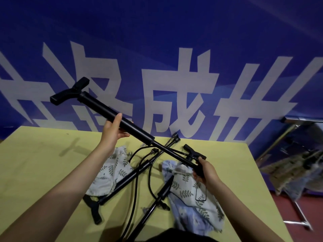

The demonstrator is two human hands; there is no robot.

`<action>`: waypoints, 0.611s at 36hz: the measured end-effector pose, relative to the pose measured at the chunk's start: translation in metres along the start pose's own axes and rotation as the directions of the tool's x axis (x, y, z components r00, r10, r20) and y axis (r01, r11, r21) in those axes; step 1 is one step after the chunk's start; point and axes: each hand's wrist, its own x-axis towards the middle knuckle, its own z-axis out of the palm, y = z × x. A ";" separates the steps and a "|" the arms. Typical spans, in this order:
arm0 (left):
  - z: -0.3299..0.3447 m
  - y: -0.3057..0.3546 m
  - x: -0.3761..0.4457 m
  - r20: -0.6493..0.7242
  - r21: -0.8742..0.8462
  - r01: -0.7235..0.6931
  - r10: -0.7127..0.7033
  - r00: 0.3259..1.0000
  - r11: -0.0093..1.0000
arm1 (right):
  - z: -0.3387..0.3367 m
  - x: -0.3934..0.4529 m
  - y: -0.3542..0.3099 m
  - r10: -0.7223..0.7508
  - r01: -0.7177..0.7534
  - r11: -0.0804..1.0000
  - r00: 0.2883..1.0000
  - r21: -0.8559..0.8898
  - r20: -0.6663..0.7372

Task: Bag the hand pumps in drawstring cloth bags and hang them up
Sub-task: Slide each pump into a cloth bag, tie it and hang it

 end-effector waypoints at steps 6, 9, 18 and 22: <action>0.008 -0.001 -0.005 0.060 0.021 -0.002 0.001 0.998 1.000 | 0.009 -0.003 0.004 -0.035 0.033 0.998 0.998 0.046 0.044; 0.013 -0.004 -0.006 0.089 0.027 0.014 -0.016 0.996 1.000 | 0.014 -0.006 0.005 -0.035 0.031 0.997 0.997 0.067 0.062; 0.029 -0.014 -0.016 0.126 0.047 0.020 -0.026 0.992 0.999 | 0.031 -0.015 0.001 -0.082 0.070 0.990 0.992 0.126 0.094; 0.032 -0.018 -0.021 0.122 0.041 0.019 -0.024 0.992 0.999 | 0.044 -0.019 -0.002 -0.122 0.101 0.984 0.982 0.145 0.145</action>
